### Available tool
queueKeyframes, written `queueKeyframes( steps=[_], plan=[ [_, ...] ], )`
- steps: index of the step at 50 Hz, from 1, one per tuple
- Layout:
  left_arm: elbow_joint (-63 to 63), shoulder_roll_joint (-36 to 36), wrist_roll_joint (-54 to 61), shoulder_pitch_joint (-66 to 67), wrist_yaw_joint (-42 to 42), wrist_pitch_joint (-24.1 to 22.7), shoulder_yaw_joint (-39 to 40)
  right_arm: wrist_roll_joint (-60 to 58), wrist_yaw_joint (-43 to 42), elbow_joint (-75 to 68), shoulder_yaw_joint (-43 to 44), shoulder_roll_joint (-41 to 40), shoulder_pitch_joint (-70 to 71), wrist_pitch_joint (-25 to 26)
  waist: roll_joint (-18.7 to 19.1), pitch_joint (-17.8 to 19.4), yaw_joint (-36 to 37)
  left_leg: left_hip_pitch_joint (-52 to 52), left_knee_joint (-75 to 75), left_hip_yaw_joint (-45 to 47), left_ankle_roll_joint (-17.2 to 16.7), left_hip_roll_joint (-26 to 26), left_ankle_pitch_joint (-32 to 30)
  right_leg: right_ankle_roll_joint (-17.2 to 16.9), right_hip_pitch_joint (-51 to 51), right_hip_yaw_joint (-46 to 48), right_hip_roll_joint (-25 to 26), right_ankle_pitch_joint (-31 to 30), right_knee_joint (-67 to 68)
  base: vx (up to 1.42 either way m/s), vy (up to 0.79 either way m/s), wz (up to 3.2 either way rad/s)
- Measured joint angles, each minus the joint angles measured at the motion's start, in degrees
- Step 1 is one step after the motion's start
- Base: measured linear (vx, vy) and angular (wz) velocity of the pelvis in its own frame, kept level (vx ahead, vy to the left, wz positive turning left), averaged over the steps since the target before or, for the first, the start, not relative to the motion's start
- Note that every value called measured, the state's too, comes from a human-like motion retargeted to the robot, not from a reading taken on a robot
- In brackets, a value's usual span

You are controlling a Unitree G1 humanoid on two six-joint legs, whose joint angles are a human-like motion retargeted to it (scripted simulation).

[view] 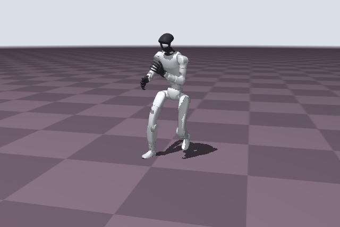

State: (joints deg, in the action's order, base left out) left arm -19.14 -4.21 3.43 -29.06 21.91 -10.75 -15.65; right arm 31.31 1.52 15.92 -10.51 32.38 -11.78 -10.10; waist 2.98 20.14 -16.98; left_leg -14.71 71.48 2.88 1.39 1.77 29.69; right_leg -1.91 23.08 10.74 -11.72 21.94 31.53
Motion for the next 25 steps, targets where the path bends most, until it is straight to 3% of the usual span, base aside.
queueKeyframes(
  steps=[2,5,8,10,15,18,20,23,25],
  plan=[
    [-0.9,-5.6,6.0,17.0,-5.8,0.3,-0.8,1.9,-2.5,2.2,-5.7,-2.5,6.3,-0.3,-1.4,0.8,2.7,-3.0,4.8,3.7,2.9,3.5,-0.2,1.0,-1.5,3.5,-1.9,2.5,2.5,0.36,-0.19,1.75],
    [-7.9,-18.0,20.6,40.7,-13.2,1.3,4.2,11.8,-5.2,12.3,-6.9,-11.8,11.2,-0.5,-5.2,2.5,11.6,-4.0,3.7,8.2,5.7,5.4,5.2,1.4,-9.7,9.2,-3.7,2.8,-3.8,0.39,-0.14,1.69],
    [-12.8,-29.6,30.8,58.0,-18.1,-1.9,16.3,18.2,-4.8,23.3,-3.5,-20.9,12.3,-3.2,-8.9,0.8,22.8,-6.5,-4.9,14.3,6.0,7.0,6.3,-0.1,-15.1,14.7,-5.3,-1.5,-10.3,0.46,-0.04,1.83],
    [-13.7,-32.2,32.5,63.3,-20.4,-2.4,21.9,18.0,-5.3,28.3,-2.4,-22.3,14.3,-4.7,-9.9,0.0,29.1,-7.9,-13.8,18.1,5.8,7.3,6.3,-1.7,-18.4,18.2,-5.8,-6.4,-14.5,0.46,0.10,2.20],
    [-11.5,-29.5,30.9,63.3,-25.0,-1.7,24.9,11.9,-3.5,31.4,-6.6,-16.9,21.2,-4.6,-12.5,-0.7,35.6,-6.2,-46.1,29.3,4.5,3.9,1.5,-4.5,-25.0,18.0,-4.8,-17.2,-18.7,0.45,0.20,2.70],
    [-5.7,-24.0,29.5,57.0,-26.7,-0.9,21.5,12.0,-1.9,29.3,-8.0,-9.6,21.1,-4.8,-11.8,-0.5,33.6,-6.5,-46.9,38.9,7.3,3.5,2.2,-4.3,-26.7,15.3,-4.0,-17.1,-12.8,0.47,0.19,3.44],
    [1.1,-18.7,29.5,50.9,-26.0,0.1,17.4,12.2,-0.7,26.7,-7.5,-5.7,18.3,-3.8,-10.5,0.5,32.9,-5.3,-49.0,35.8,7.5,1.0,5.4,-4.1,-24.6,10.6,-3.6,-16.2,-3.5,0.47,0.15,3.11],
    [14.7,-11.2,22.9,39.4,-19.9,-1.6,8.6,10.0,-3.1,16.7,-7.9,-6.4,10.7,-5.4,-9.8,2.8,32.3,-9.3,-37.3,26.8,8.3,1.8,11.7,-5.6,-17.8,-0.2,-0.9,-16.2,14.4,0.58,0.02,2.67],
    [18.4,-8.8,21.8,29.7,-10.9,-0.6,2.0,6.0,-11.4,6.6,-7.1,-9.6,8.2,-3.7,-9.6,5.7,31.6,-6.4,-40.0,22.3,8.3,-1.4,11.7,-2.4,-15.2,-4.3,-0.5,-14.6,21.4,0.57,0.00,2.46]
  ],
)
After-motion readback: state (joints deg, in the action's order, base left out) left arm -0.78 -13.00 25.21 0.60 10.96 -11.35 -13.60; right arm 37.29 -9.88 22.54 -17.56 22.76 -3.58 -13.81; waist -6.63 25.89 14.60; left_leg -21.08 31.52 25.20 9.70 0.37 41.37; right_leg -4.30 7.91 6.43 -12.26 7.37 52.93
